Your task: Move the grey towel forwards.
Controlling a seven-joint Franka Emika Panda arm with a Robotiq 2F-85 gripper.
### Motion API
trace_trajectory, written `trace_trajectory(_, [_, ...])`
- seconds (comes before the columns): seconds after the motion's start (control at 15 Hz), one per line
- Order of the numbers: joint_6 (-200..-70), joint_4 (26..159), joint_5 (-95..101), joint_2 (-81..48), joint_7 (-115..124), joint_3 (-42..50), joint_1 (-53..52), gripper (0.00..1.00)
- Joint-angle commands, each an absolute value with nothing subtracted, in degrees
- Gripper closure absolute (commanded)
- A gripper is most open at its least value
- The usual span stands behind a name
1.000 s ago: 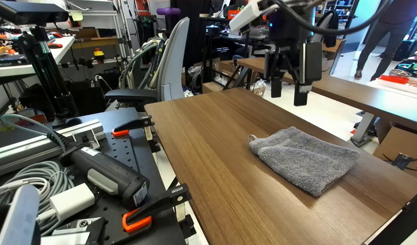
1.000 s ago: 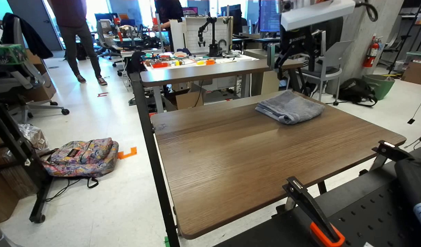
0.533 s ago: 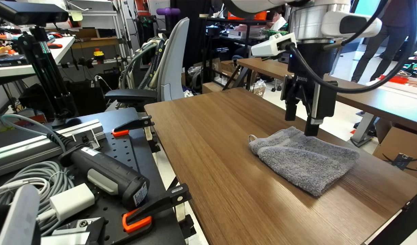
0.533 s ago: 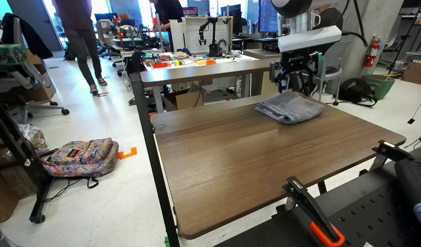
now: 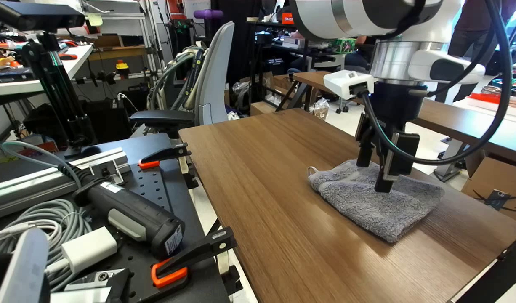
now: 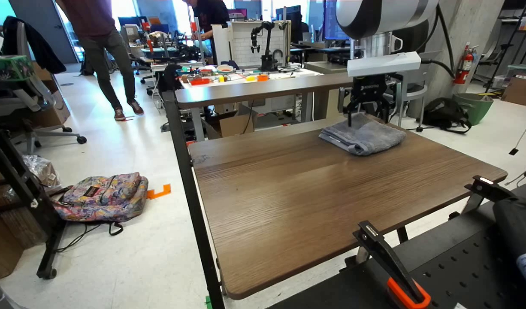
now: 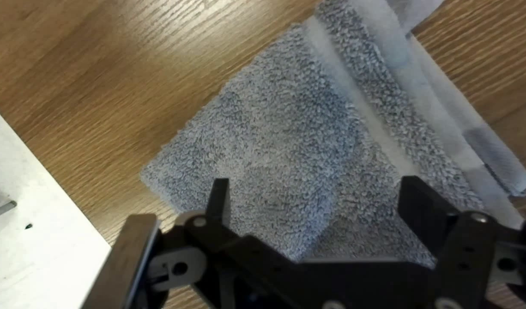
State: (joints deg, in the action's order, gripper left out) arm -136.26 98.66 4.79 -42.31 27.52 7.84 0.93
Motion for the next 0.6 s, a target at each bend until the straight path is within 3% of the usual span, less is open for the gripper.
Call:
trace_trajectory(0.0, [-137.23, 96.37, 2.33, -45.03, 26.29, 8.77, 1.15, 0.0])
trace_trajectory(0.53, [-138.47, 98.19, 2.03, -46.47, 25.14, 9.07, 1.31, 0.0])
